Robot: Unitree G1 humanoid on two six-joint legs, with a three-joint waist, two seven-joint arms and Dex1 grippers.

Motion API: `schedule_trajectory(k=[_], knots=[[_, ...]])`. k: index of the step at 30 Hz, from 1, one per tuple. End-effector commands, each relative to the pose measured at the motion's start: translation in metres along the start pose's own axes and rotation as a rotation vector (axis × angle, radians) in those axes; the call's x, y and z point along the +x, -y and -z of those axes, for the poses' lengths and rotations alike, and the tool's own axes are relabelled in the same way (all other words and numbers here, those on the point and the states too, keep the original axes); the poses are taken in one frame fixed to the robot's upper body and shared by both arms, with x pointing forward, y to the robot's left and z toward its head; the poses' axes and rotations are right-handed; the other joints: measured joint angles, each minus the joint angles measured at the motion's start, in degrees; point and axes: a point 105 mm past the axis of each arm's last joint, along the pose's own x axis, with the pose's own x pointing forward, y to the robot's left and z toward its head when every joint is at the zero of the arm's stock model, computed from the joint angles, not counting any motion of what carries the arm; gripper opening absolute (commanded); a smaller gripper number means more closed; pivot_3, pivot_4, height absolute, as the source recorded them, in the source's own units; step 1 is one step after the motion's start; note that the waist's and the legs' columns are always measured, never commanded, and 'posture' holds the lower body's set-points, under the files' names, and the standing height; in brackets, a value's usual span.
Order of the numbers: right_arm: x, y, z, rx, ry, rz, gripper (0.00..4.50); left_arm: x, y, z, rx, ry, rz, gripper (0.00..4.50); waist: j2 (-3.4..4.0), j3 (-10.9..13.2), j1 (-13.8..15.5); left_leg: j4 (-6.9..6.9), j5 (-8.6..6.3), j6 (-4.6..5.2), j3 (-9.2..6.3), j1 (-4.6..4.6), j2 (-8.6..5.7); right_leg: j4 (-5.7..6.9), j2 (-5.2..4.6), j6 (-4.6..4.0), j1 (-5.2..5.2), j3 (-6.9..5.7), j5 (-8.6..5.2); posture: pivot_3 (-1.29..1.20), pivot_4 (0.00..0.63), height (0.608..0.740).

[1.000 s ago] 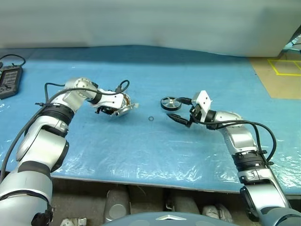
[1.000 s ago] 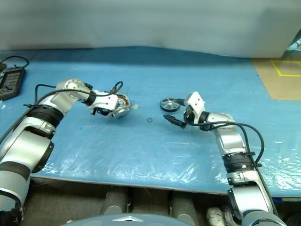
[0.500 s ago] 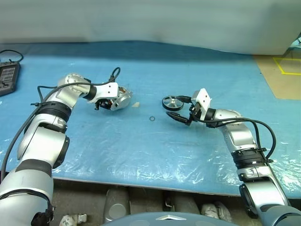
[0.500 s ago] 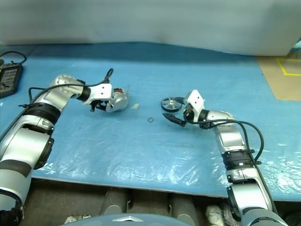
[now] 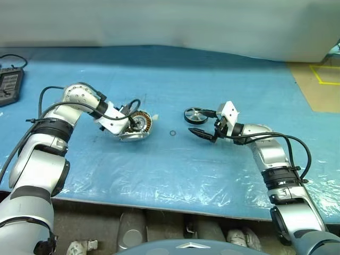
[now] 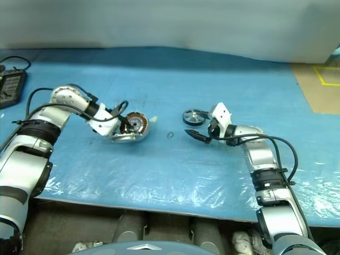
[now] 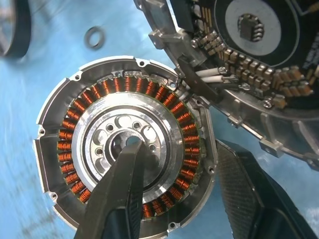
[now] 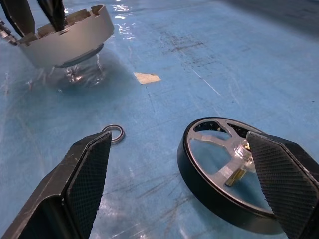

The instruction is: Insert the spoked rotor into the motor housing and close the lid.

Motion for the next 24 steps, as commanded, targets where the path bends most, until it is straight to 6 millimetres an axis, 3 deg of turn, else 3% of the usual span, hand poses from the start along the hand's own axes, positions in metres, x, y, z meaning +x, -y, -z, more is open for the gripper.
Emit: schedule_trajectory(k=[1,6,13,19,24], knots=[[-0.003,0.005,-0.011,-0.047,0.018,-0.001,4.50,0.004,-0.015,-0.029,0.287,0.063,0.022,1.77,0.00,0.00,0.07,0.01,0.00,0.00,0.00,0.00,-0.01,0.03,-0.01,0.00,0.00,0.01,0.00,0.00,0.150,0.740],[-0.011,0.007,-0.007,-0.048,0.001,0.009,4.50,0.005,-0.018,-0.057,0.563,0.165,0.063,1.77,-0.06,0.04,0.18,0.18,0.00,-0.01,0.02,-0.05,0.03,0.63,0.02,-0.02,-0.29,0.05,-0.02,0.00,0.150,0.740],[-0.032,0.002,0.001,-0.036,-0.011,0.082,4.50,0.007,-0.020,-0.057,0.790,0.158,0.230,1.77,-0.06,0.04,0.07,0.55,-0.10,-0.21,0.03,0.15,0.03,0.87,0.03,-0.21,-0.17,0.22,-0.14,0.00,0.150,0.740],[-0.050,-0.009,0.007,-0.006,-0.006,0.185,4.50,0.015,-0.037,-0.054,0.810,0.101,0.319,1.77,-0.11,0.07,0.88,0.80,-0.11,-0.22,0.01,0.07,0.02,0.88,0.03,0.13,-0.11,0.24,0.06,0.00,0.150,0.740],[-0.057,-0.016,0.007,0.008,-0.009,0.230,4.50,0.015,-0.032,-0.040,0.760,0.041,0.384,1.77,-0.15,0.09,0.75,0.90,-0.11,-0.23,-0.01,0.20,0.03,0.88,0.08,0.22,-0.04,0.34,0.12,0.00,0.150,0.740]])
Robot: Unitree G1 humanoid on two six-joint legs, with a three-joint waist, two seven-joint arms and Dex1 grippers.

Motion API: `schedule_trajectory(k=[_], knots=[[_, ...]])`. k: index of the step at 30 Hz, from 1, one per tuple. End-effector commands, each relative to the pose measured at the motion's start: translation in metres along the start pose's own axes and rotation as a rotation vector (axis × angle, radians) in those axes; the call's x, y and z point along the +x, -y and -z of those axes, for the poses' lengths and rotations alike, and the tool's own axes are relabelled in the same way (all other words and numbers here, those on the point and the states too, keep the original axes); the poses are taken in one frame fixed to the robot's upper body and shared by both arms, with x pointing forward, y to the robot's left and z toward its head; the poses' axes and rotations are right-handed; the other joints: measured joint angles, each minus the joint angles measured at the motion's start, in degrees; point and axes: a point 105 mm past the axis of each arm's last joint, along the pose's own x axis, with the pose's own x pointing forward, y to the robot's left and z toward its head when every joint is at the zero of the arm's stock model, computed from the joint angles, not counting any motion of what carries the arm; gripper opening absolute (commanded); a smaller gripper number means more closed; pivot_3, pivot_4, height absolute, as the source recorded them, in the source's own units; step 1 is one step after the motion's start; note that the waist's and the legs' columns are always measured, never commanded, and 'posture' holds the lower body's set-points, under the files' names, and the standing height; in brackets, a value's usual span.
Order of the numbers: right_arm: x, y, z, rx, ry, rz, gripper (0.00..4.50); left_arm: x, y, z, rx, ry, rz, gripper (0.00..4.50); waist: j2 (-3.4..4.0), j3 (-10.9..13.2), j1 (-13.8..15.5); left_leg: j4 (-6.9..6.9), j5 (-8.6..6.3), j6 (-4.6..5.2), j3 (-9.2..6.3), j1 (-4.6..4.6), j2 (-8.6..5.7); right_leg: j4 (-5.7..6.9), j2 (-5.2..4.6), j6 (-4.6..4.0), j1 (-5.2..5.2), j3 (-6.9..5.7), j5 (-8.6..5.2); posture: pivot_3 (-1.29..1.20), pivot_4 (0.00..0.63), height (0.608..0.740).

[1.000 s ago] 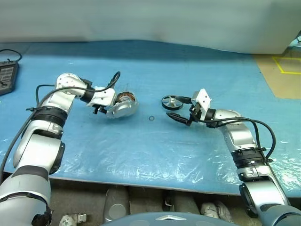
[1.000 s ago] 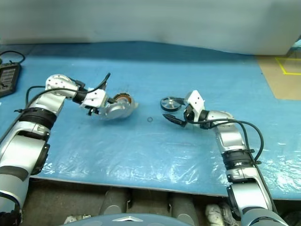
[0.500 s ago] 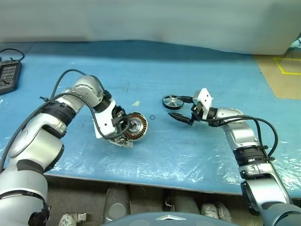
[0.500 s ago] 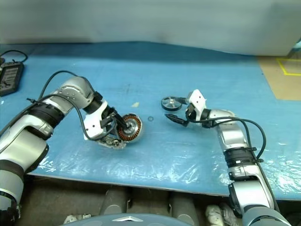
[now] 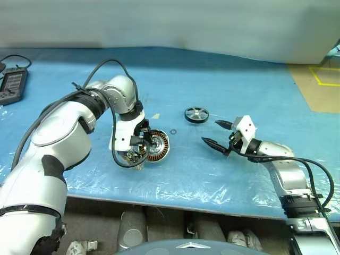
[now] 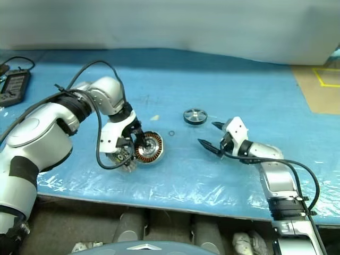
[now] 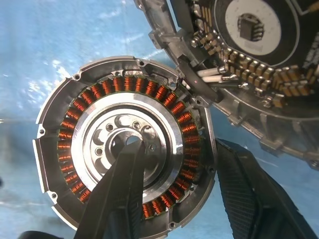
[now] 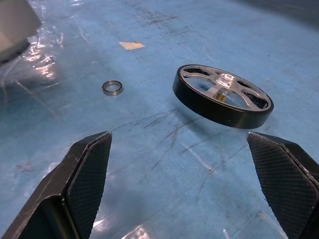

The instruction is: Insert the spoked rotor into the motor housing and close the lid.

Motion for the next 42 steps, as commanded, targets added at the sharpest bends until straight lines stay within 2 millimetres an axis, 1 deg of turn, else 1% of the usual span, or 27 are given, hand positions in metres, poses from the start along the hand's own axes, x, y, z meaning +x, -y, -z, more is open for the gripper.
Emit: schedule_trajectory(k=[1,3,6,15,17,19,21,22,23,25,28,29,32,34,35,39,42], knots=[[-0.008,0.007,-0.016,-0.021,0.049,0.052,4.50,-0.013,0.004,0.006,-0.013,-0.060,0.013,1.77,0.00,0.00,0.01,0.00,0.00,0.00,-0.01,0.02,0.00,0.00,0.00,0.01,0.03,0.00,0.00,0.00,0.150,0.740],[-0.009,0.009,-0.019,-0.022,0.052,0.062,4.50,-0.008,0.007,0.005,-0.010,-0.052,0.040,1.77,-0.01,0.01,0.26,0.05,0.00,-0.01,-0.04,0.03,-0.02,-0.02,-0.03,0.07,0.10,0.00,0.02,0.00,0.150,0.740],[-0.009,0.010,-0.021,-0.027,0.052,0.069,4.50,-0.003,0.007,0.003,0.018,-0.042,0.057,1.77,-0.06,0.03,0.58,0.09,0.00,-0.01,-0.06,0.04,-0.04,-0.06,-0.06,0.11,0.17,-0.01,0.05,0.00,0.150,0.740],[-0.006,0.007,-0.023,-0.030,0.061,0.071,4.50,0.003,-0.016,0.013,0.116,-0.079,0.016,1.77,-0.09,0.06,0.58,0.15,0.00,-0.02,-0.40,0.01,-0.13,-0.12,-0.06,0.25,0.41,-0.11,0.11,0.00,0.150,0.740],[-0.007,0.007,-0.023,-0.030,0.062,0.074,4.50,0.004,-0.020,0.018,0.140,-0.099,0.004,2.52,-0.10,0.06,0.53,0.16,0.00,-0.02,-0.51,0.02,-0.13,-0.15,-0.05,0.30,0.48,-0.17,0.11,0.00,0.150,0.740],[-0.009,0.008,-0.023,-0.031,0.059,0.077,4.50,0.006,-0.021,0.028,0.181,-0.151,-0.001,3.07,-0.10,0.06,0.44,0.18,0.00,-0.03,-0.68,0.02,-0.15,-0.15,-0.04,0.36,0.54,-0.20,0.09,0.00,0.150,0.740],[-0.010,0.009,-0.023,-0.031,0.056,0.079,4.50,0.007,-0.019,0.035,0.248,-0.182,-0.007,3.76,-0.10,0.06,0.46,0.19,0.01,-0.04,-0.81,0.07,-0.22,-0.16,-0.04,0.50,0.67,-0.23,0.02,0.00,0.150,0.740],[-0.010,0.010,-0.023,-0.032,0.054,0.080,4.50,0.006,-0.018,0.037,0.267,-0.184,-0.016,4.12,-0.10,0.06,0.47,0.22,0.00,-0.04,-0.88,0.11,-0.25,-0.16,-0.04,0.60,0.74,-0.25,-0.04,0.00,0.150,0.740],[-0.010,0.010,-0.022,-0.033,0.052,0.079,4.50,0.005,-0.017,0.038,0.289,-0.183,-0.024,4.46,-0.10,0.06,0.49,0.23,0.00,-0.04,-0.91,0.17,-0.29,-0.18,-0.06,0.90,0.83,-0.26,-0.19,0.00,0.150,0.740],[-0.009,0.011,-0.023,-0.035,0.051,0.075,4.50,0.001,-0.014,0.040,0.334,-0.172,-0.045,4.49,-0.11,0.07,0.50,0.27,0.00,-0.04,-0.95,0.17,-0.33,-0.25,-0.07,1.12,0.92,-0.28,-0.23,0.00,0.150,0.740],[-0.003,0.010,-0.026,-0.037,0.064,0.048,4.50,-0.008,-0.013,0.038,0.352,-0.145,-0.087,4.49,-0.15,0.09,0.36,0.37,0.00,-0.04,-1.05,0.02,-0.35,-0.29,-0.06,1.08,0.91,-0.34,-0.15,0.00,0.150,0.740],[0.000,0.009,-0.027,-0.038,0.067,0.035,4.50,-0.013,-0.015,0.036,0.344,-0.139,-0.114,4.49,-0.17,0.10,0.31,0.39,0.00,-0.04,-1.06,0.01,-0.35,-0.30,-0.06,0.85,0.90,-0.35,-0.02,0.00,0.150,0.740],[0.011,0.006,-0.030,-0.046,0.076,-0.011,4.50,-0.033,-0.026,0.029,0.294,-0.127,-0.219,4.49,-0.21,0.13,0.31,0.43,0.00,-0.05,-1.13,-0.10,-0.33,-0.31,-0.03,0.74,0.87,-0.42,0.04,0.00,0.150,0.740],[0.015,0.006,-0.031,-0.050,0.080,-0.025,4.50,-0.038,-0.029,0.026,0.284,-0.120,-0.251,4.49,-0.21,0.12,0.37,0.44,0.00,-0.05,-1.13,-0.13,-0.34,-0.36,-0.04,0.74,0.87,-0.43,0.05,0.00,0.150,0.740],[0.017,0.006,-0.032,-0.052,0.082,-0.034,4.50,-0.042,-0.032,0.026,0.276,-0.127,-0.278,4.49,-0.21,0.12,0.38,0.44,0.00,-0.05,-1.13,-0.13,-0.35,-0.37,-0.05,0.73,0.87,-0.43,0.05,0.00,0.150,0.740],[0.026,0.003,-0.036,-0.063,0.094,-0.086,4.50,-0.076,-0.040,0.029,0.171,-0.240,-0.453,4.49,-0.21,0.13,0.40,0.44,0.00,-0.05,-1.14,-0.18,-0.34,-0.39,-0.04,0.71,0.86,-0.43,0.06,0.00,0.150,0.740],[0.028,0.001,-0.036,-0.066,0.096,-0.102,4.50,-0.090,-0.041,0.027,0.091,-0.272,-0.541,4.49,-0.21,0.12,0.40,0.44,0.00,-0.05,-1.13,-0.19,-0.34,-0.39,-0.04,0.69,0.83,-0.43,0.07,0.00,0.150,0.740]])
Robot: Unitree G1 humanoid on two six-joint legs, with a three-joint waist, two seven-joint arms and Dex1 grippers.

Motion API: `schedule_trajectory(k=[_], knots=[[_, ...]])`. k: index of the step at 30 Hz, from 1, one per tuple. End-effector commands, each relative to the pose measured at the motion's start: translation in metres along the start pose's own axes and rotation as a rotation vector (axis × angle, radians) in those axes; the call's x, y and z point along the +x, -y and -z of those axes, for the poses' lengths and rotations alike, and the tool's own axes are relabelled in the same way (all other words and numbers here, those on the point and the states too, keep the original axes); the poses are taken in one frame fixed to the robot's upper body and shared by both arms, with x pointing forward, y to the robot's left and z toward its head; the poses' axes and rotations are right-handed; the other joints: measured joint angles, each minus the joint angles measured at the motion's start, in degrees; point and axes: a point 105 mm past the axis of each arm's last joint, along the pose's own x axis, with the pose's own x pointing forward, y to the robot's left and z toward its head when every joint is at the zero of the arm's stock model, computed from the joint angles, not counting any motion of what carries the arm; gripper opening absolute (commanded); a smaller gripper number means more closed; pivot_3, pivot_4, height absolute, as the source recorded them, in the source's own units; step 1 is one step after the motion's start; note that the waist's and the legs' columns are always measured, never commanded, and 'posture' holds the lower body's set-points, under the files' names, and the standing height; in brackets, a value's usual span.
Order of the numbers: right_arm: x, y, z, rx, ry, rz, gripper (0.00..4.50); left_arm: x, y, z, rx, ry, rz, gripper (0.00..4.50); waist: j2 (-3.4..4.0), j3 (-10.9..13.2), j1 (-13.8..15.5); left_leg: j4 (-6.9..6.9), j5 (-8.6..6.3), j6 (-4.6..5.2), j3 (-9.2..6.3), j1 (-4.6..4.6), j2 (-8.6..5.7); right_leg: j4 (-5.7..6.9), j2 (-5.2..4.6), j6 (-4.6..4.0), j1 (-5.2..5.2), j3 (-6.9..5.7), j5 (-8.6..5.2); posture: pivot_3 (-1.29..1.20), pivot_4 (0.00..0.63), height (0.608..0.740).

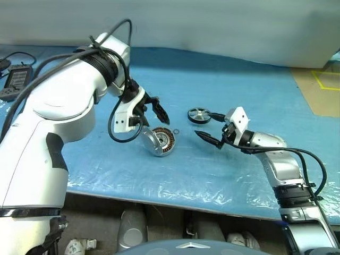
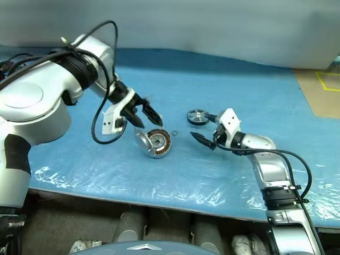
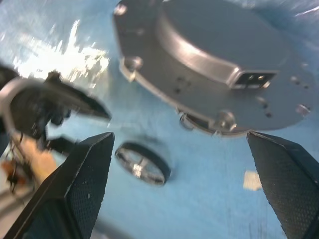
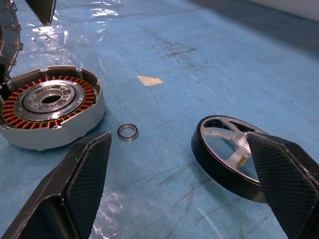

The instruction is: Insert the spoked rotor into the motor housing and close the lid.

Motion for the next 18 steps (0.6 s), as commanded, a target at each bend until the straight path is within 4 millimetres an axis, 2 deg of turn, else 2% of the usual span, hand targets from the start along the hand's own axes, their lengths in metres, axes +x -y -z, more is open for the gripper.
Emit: schedule_trajectory(k=[1,2,3,5,9,10,13,15,18], knots=[[0.004,-0.002,-0.013,-0.038,0.043,-0.034,4.50,-0.033,-0.023,0.012,-0.091,-0.157,-0.154,4.49,0.00,0.00,0.08,0.00,0.00,0.00,0.00,0.00,0.00,-0.01,0.00,0.00,0.00,0.00,0.00,0.00,0.150,0.740],[0.005,-0.004,-0.013,-0.040,0.044,-0.044,4.50,-0.040,-0.024,0.016,-0.127,-0.209,-0.202,4.49,0.01,-0.01,0.12,-0.01,0.00,0.00,0.01,0.01,-0.01,-0.02,-0.01,0.00,0.00,0.01,0.00,0.00,0.150,0.740],[0.006,-0.007,-0.014,-0.048,0.044,-0.065,4.50,-0.058,-0.021,0.025,-0.211,-0.333,-0.301,4.49,0.01,0.00,0.11,-0.01,0.00,0.00,0.01,0.01,-0.01,-0.02,-0.01,0.00,0.00,0.01,0.00,0.00,0.150,0.740],[0.007,-0.012,-0.016,-0.081,0.031,-0.106,4.50,-0.084,-0.003,0.030,-0.402,-0.501,-0.455,4.49,0.02,-0.01,-0.15,-0.01,0.00,0.00,0.05,0.01,0.00,-0.01,0.00,-0.04,-0.04,0.04,0.02,0.00,0.150,0.740],[0.006,-0.017,-0.021,-0.160,0.002,-0.174,4.50,-0.105,0.035,0.033,-0.747,-0.641,-0.656,4.49,0.09,-0.05,-0.15,-0.19,0.00,0.00,0.16,0.22,-0.02,-0.11,-0.01,-0.06,0.00,0.13,0.03,0.00,0.150,0.740],[0.006,-0.018,-0.025,-0.193,-0.006,-0.206,4.50,-0.109,0.050,0.027,-0.857,-0.654,-0.720,4.49,0.05,-0.03,0.02,-0.25,0.00,0.00,0.20,0.29,-0.03,-0.12,-0.03,-0.07,0.04,0.15,0.02,0.00,0.150,0.740],[0.011,-0.016,-0.035,-0.274,-0.019,-0.277,4.50,-0.107,0.084,0.011,-1.108,-0.610,-0.924,4.49,0.04,-0.02,0.01,-0.28,0.00,0.01,0.23,0.28,0.06,-0.21,-0.06,-0.35,0.05,0.15,-0.06,0.00,0.150,0.740],[0.016,-0.013,-0.037,-0.303,-0.029,-0.307,4.50,-0.102,0.100,0.004,-1.273,-0.517,-1.047,4.49,0.05,-0.02,0.15,-0.34,-0.01,0.01,0.28,0.33,0.14,-0.21,-0.05,-0.42,0.04,0.15,-0.08,0.00,0.150,0.740],[0.024,-0.012,-0.030,-0.364,-0.075,-0.366,4.50,-0.080,0.127,-0.013,-1.532,-0.321,-1.150,4.49,0.03,-0.01,0.38,-0.37,-0.01,0.02,0.31,0.30,0.26,-0.06,-0.08,-0.63,-0.03,0.06,-0.20,0.00,0.150,0.740]])
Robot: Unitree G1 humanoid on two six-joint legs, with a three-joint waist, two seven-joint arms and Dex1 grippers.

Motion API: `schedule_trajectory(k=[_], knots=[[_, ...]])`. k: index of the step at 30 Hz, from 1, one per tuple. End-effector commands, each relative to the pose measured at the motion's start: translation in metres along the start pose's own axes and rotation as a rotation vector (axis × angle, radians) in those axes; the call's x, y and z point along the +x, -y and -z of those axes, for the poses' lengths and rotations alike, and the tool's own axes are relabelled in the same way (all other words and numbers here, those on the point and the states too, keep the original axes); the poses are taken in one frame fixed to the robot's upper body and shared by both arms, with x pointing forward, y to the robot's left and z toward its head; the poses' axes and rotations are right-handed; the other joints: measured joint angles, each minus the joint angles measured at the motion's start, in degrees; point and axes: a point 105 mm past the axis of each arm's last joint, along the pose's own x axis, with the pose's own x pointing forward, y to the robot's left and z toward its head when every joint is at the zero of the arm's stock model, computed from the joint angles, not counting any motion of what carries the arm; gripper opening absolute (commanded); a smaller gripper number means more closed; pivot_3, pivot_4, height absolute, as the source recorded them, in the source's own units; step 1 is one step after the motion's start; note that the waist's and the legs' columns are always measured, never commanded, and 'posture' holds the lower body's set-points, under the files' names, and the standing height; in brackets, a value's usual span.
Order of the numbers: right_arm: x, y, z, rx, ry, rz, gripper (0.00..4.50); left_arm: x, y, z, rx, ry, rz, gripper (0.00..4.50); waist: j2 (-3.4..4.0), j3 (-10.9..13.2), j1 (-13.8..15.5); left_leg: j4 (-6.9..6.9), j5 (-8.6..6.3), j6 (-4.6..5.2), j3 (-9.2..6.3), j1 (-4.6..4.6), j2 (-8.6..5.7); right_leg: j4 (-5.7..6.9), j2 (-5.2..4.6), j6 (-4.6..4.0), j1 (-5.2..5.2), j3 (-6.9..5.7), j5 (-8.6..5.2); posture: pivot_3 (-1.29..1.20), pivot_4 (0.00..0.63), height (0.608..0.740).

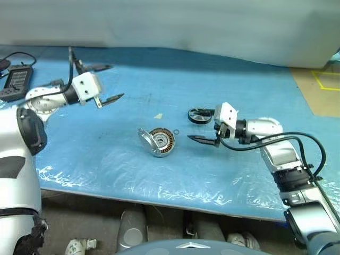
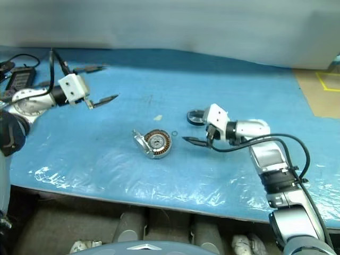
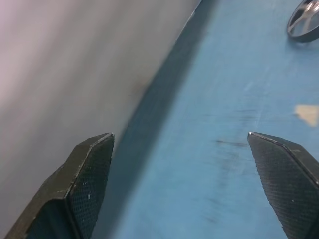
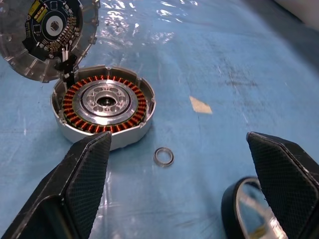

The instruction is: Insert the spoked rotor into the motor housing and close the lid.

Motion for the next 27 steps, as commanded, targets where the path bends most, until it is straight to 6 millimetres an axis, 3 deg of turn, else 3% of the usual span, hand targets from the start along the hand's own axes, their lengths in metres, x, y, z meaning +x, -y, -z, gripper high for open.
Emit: schedule_trajectory(k=[1,8,11,17,27], knots=[[0.007,-0.002,0.007,-0.085,-0.053,-0.089,4.50,-0.012,0.021,0.017,-0.299,0.078,0.027,4.49,0.01,-0.01,-0.12,-0.03,0.00,0.00,0.06,0.06,0.02,0.03,-0.07,-0.03,-0.03,0.01,-0.02,0.00,0.150,0.740],[0.010,0.001,0.009,-0.299,-0.175,-0.269,4.50,-0.029,0.089,0.037,-0.501,0.149,0.218,4.49,0.02,-0.01,-0.40,-0.07,0.00,0.03,0.17,-0.40,0.01,0.44,-0.12,-0.23,-0.74,-0.07,-0.11,0.00,0.150,0.740],[0.017,-0.001,0.000,-0.436,-0.203,-0.380,4.50,-0.031,0.113,0.038,-0.495,0.164,0.315,4.49,0.05,-0.03,-0.44,-0.04,-0.01,0.04,0.18,-0.41,0.02,0.48,-0.12,-0.26,-0.78,-0.06,-0.12,0.00,0.150,0.740],[0.038,-0.012,-0.024,-0.632,-0.171,-0.556,4.50,-0.031,0.127,0.036,-0.481,0.190,0.373,4.49,0.04,-0.03,-0.49,-0.05,-0.13,0.27,0.18,-0.40,0.14,0.49,-0.12,-0.33,-0.79,-0.08,-0.16,0.00,0.150,0.740],[0.061,-0.042,-0.031,-0.740,-0.111,-0.717,4.50,-0.025,0.149,0.034,-0.464,0.234,0.389,4.49,0.05,-0.03,-0.38,-0.05,-0.13,0.31,0.17,-0.41,0.20,0.48,-0.13,-0.34,-0.78,-0.09,-0.17,0.00,0.150,0.740]])
